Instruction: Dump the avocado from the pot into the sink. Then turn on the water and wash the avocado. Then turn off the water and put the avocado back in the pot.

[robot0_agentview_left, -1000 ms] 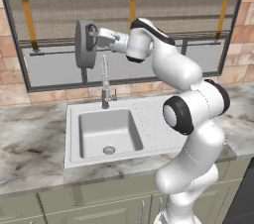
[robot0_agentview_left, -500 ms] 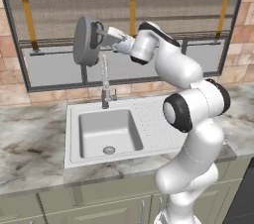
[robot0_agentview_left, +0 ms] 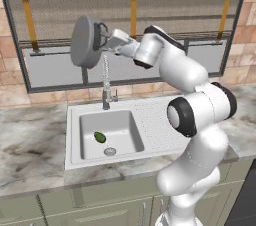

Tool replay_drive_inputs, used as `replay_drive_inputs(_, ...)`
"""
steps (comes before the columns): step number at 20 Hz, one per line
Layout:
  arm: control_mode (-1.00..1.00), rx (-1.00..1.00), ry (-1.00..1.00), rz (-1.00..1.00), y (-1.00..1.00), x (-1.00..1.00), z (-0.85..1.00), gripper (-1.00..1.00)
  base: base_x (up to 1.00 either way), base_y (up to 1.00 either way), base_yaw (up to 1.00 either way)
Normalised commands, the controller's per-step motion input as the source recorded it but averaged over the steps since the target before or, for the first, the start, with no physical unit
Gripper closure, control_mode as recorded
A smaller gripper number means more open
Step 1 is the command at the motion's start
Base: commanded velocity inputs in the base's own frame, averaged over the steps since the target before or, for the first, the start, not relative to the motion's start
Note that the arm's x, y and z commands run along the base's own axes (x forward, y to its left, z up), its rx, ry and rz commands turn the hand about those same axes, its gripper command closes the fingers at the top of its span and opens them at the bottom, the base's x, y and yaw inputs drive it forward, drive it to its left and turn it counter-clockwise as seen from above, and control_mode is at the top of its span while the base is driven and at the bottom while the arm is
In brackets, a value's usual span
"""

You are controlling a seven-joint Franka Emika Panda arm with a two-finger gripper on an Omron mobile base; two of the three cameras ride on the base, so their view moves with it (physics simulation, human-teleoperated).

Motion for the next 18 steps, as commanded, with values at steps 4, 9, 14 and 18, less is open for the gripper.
replay_drive_inputs(4,-1.00,-0.05,-0.10,0.00,0.32,-0.76,0.15,1.00,0.00,0.00,0.00)
replay_drive_inputs(9,-1.00,-0.19,-0.19,0.00,0.41,-0.72,0.30,1.00,0.00,0.00,0.00)
replay_drive_inputs(14,-1.00,-0.31,-0.18,0.00,0.11,-0.55,0.33,1.00,0.00,0.00,0.00)
replay_drive_inputs(18,-1.00,-0.37,-0.12,0.00,-0.03,-0.83,0.18,1.00,0.00,0.00,0.00)
